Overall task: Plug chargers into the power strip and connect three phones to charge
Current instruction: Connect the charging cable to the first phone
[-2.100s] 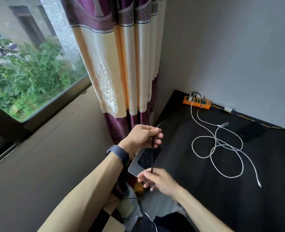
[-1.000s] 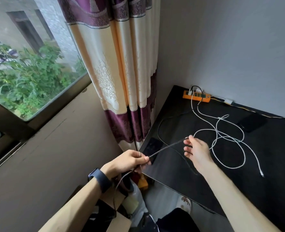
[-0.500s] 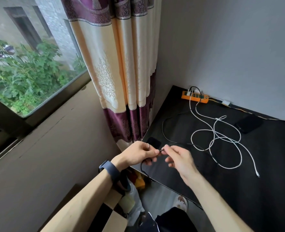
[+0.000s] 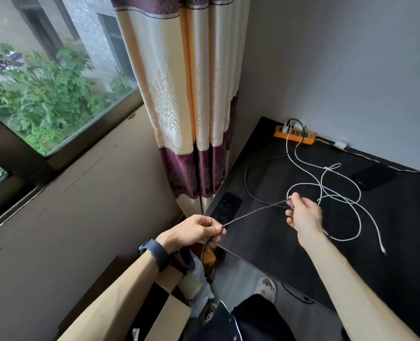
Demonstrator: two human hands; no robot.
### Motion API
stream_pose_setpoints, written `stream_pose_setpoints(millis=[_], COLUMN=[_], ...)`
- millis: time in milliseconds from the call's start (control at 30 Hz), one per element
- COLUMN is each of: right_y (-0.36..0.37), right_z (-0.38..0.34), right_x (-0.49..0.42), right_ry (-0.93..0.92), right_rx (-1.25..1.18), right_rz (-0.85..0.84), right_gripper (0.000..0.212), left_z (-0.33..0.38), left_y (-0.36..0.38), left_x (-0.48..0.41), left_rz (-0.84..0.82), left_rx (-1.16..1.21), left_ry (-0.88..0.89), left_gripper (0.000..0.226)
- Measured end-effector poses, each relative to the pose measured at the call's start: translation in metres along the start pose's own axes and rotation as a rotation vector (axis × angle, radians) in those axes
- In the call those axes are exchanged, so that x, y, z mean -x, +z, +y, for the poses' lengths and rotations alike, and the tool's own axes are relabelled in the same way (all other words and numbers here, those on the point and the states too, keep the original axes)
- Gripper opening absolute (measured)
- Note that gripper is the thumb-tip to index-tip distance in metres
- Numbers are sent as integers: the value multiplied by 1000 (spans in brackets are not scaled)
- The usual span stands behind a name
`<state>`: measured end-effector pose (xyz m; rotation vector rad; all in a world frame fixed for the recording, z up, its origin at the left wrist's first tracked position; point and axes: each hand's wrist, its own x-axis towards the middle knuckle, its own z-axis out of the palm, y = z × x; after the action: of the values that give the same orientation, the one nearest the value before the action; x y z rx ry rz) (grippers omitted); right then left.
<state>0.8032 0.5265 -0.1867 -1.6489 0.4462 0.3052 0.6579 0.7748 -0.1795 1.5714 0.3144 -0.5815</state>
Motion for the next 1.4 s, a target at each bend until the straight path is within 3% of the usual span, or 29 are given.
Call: stream_pose_setpoints(millis=[67,133,167,300,400,500,600,733,800,900,1000,1100,1167,1233,1300,1400], right_y=[-1,-4,-5,2,-2,-17,-32,-51,-68,-85,-78,-69,-73,-81,-86,-77], right_z=[18,42,55,87,87,84,91,108,118,129,130,134,129,116,94,77], right_x=[9,28,41,90,101,102,98,78,67,76,122,172,183,176,164,165], right_ry=[-32,-207,-340,-734,-883,-741,-797,-571,-459,-338,-266,95,268,272,110,-114], right_rx=[416,1011,1146,1151,1104,936,1074,1209,1311,1500,1401,1097,1051,982,849,635], right_rz=[-40,-104,-135,-538,-509,-391,-427,-477,-433,-425,-751,-1137,-1328,-1369,-1202,-1016], right_gripper=[36,33,27,40,33,31,53,41,35,42,36,43,48,57,67,35], left_z=[-4,-5,-4,-1,-4,-10,-7,9,17,25,27,29,30,29,28,27], left_y=[-5,-5,-2,16,28,26,29,34,33,30,34,52,66,80,91,108], left_x=[3,5,5,6,10,19,27,35,41,48,56,69,79,87,92,97], left_rz=[22,35,25,-63,-98,-119,-197,-290,-243,-8,167,220,209,196,180,144], left_rx=[-47,-101,-103,-100,-135,-173,-169,-91,4,25,4,-63,-153,-331,-526,-670], left_ry=[-30,-51,-55,-85,-87,-111,-147,-102,-37,38,77,63,30,-13,-48,-49], left_gripper=[14,13,13,15,18,17,21,24,22,18,19,22,23,24,22,16])
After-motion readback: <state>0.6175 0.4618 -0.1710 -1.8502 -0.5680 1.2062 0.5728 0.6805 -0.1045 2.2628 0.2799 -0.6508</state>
